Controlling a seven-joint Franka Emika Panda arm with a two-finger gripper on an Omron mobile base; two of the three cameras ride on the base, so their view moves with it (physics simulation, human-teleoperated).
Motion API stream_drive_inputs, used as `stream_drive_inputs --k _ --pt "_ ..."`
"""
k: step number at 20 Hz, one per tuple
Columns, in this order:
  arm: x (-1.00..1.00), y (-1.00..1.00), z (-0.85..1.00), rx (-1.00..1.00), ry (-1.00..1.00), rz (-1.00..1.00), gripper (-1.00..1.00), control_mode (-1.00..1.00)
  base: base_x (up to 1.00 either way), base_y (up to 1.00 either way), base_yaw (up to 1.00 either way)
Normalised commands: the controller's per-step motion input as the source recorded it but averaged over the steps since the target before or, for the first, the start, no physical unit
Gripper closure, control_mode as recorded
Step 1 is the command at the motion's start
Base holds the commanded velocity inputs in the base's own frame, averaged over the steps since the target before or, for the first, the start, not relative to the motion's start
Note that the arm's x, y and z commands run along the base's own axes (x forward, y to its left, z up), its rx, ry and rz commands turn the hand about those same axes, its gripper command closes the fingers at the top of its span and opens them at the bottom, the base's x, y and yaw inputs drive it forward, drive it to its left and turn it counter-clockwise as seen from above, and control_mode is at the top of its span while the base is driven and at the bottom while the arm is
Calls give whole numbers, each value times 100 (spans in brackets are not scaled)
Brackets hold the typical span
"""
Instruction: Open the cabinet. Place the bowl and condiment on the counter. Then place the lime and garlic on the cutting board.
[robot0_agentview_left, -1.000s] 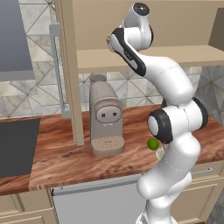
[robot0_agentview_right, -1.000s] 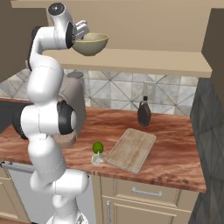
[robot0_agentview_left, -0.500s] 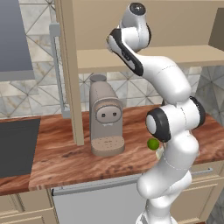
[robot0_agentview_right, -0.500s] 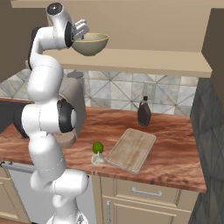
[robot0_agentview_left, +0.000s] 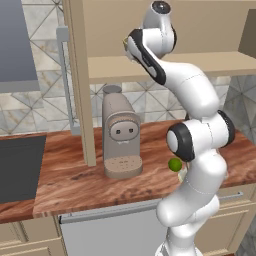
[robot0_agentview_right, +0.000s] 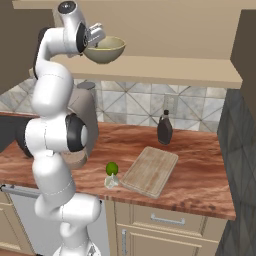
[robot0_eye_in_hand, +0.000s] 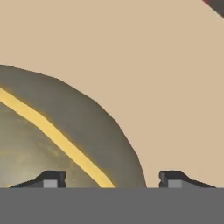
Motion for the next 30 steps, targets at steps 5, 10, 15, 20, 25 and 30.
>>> stream_drive_inputs --k 5,10,15,20,25,30 --pt "3 -66 -20 0 15 2 100 -100 0 0 0" --pt "15 -65 -23 0 9 4 100 -100 0 0 0" --pt "2 -68 -13 0 3 4 100 -100 0 0 0" --pt "-86 -92 0 1 -5 0 100 -100 0 0 0" --pt "-100 -100 0 5 -16 0 100 -100 0 0 0" --pt "-100 -100 0 6 -21 0 100 -100 0 0 0"
